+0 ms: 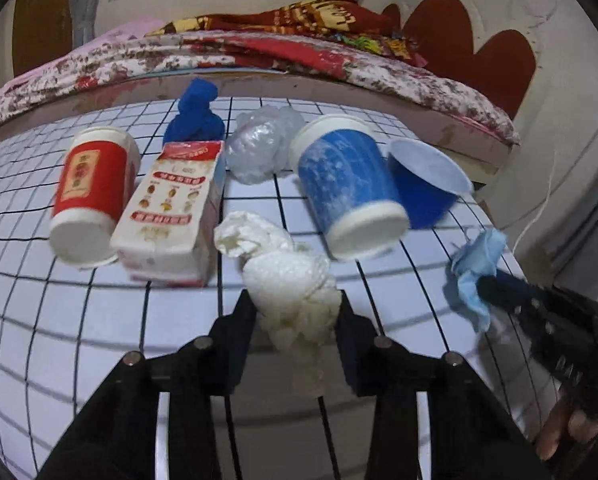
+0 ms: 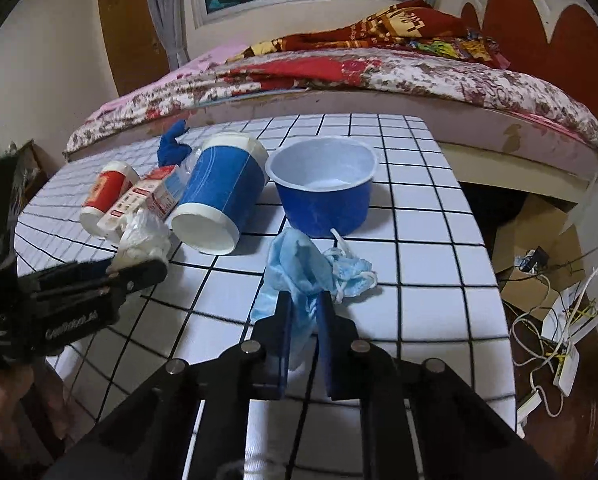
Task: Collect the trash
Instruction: 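Grasp the white tissue with the left gripper while the right gripper grasps the blue mask, then carry the white tissue and blue mask over the black bin and open both grippers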
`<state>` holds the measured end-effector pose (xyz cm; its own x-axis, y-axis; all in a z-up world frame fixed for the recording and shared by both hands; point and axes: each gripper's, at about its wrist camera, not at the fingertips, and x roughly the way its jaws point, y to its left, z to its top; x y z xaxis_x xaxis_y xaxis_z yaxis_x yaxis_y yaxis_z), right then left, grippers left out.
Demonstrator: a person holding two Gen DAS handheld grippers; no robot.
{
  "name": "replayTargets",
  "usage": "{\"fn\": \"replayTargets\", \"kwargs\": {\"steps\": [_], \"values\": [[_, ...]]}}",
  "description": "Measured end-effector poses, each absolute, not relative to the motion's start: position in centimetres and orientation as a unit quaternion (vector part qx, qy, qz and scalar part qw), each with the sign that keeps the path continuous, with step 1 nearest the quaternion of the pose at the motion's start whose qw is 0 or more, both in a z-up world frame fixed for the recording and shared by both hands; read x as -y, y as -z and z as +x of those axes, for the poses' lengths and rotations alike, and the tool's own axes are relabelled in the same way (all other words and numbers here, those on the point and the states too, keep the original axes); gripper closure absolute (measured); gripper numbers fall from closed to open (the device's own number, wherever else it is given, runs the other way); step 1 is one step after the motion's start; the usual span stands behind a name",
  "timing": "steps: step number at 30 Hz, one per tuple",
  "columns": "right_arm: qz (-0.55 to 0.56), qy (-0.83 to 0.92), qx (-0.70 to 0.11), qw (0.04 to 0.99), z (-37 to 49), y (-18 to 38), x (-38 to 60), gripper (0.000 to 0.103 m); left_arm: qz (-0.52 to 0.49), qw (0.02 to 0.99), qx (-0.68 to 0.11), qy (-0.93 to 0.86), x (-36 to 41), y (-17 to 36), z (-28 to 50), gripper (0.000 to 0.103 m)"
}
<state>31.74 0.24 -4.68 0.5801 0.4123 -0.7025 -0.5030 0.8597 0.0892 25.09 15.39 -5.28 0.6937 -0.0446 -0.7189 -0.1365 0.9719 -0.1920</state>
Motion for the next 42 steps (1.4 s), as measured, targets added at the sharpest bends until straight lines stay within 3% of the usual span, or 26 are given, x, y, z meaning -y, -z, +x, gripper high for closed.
{"fn": "replayTargets", "kwargs": {"steps": [16, 17, 19, 21, 23, 24, 25, 28, 42], "values": [[-0.040, -0.258, -0.353, 0.898, 26.0, 3.0, 4.0, 0.093, -0.090, 0.927, -0.363, -0.017, -12.4, 3.8, 18.9, 0.063], [-0.051, -0.251, -0.347, 0.902, 26.2, 2.9, 3.3, 0.088, -0.090, 0.927, -0.363, -0.020, -12.5, 3.8, 18.9, 0.063], [-0.068, -0.233, -0.364, 0.899, 27.5, 3.5, 2.1, 0.029, -0.087, 0.925, -0.368, -0.027, -13.0, 4.1, 19.2, 0.063], [-0.077, -0.231, -0.378, 0.893, 28.8, 4.4, 0.9, 0.028, -0.090, 0.922, -0.374, -0.032, -13.6, 4.3, 19.4, 0.063], [-0.080, -0.245, -0.391, 0.884, 29.6, 5.0, -0.2, 0.033, -0.088, 0.922, -0.375, -0.037, -14.0, 4.4, 19.4, 0.063], [-0.080, -0.252, -0.391, 0.882, 29.8, 5.1, -0.5, 0.068, -0.088, 0.921, -0.378, -0.037, -14.2, 4.6, 19.6, 0.063], [-0.085, -0.252, -0.400, 0.877, 30.1, 5.4, -0.8, 0.089, -0.088, 0.920, -0.380, -0.037, -14.2, 4.7, 19.5, 0.063], [-0.075, -0.262, -0.388, 0.880, 29.2, 4.6, -0.3, 0.095, -0.087, 0.922, -0.376, -0.030, -14.0, 4.5, 19.1, 0.063], [-0.032, -0.242, -0.304, 0.921, 19.6, -0.2, 10.3, 0.095, -0.059, 0.939, -0.336, 0.039, -6.7, 1.4, 15.2, 0.063]]}}
